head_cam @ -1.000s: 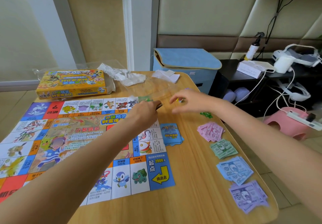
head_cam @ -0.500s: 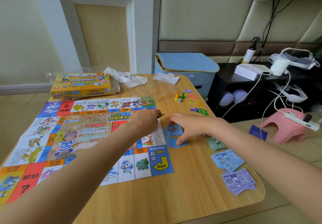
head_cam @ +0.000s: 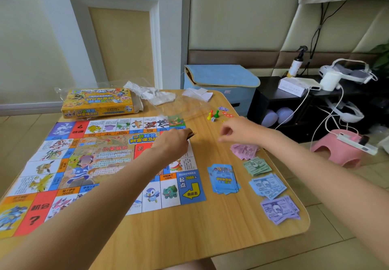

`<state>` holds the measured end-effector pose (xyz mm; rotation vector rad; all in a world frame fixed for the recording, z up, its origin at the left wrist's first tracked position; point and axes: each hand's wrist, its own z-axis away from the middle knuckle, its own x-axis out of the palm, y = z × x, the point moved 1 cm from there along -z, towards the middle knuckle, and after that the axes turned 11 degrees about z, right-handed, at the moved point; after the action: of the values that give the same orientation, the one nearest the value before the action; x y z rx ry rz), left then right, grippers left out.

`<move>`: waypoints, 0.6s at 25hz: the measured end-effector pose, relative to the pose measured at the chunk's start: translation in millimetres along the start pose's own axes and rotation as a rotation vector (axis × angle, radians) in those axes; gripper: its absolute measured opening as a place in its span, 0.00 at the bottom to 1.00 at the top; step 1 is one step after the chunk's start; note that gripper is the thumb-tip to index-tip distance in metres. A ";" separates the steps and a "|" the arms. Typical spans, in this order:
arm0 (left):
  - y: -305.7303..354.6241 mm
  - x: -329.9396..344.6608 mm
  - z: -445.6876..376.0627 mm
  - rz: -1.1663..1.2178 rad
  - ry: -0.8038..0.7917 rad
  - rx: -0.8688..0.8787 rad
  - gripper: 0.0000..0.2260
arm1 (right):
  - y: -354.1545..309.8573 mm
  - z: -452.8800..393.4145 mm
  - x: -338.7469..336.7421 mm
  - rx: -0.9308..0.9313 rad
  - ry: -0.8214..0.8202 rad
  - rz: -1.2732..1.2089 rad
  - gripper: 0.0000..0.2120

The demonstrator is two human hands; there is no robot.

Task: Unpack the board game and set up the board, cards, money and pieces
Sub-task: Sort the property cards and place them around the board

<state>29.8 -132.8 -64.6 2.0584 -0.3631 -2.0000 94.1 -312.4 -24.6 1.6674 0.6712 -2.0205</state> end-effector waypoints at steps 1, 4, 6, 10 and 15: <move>-0.7 -1.7 -0.8 0.007 0.015 0.006 0.17 | 6.9 -11.1 2.1 0.079 0.078 0.013 0.12; -2.4 -3.3 -5.8 0.053 0.032 0.054 0.18 | 15.6 -36.8 23.1 0.207 0.049 0.150 0.10; -1.7 -3.4 -12.0 0.098 0.021 0.082 0.18 | 16.1 -50.0 32.8 0.193 0.047 0.164 0.04; 0.5 -5.0 -22.1 0.351 -0.023 0.060 0.17 | 23.2 -74.7 17.6 0.317 0.237 -0.138 0.07; -11.4 -6.1 -29.2 0.517 -0.044 0.018 0.15 | 38.2 -105.2 13.4 0.458 0.403 -0.417 0.11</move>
<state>58.8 -119.9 -62.0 1.7024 -0.8277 -1.7255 196.2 -278.2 -58.0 2.4137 0.7818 -2.2631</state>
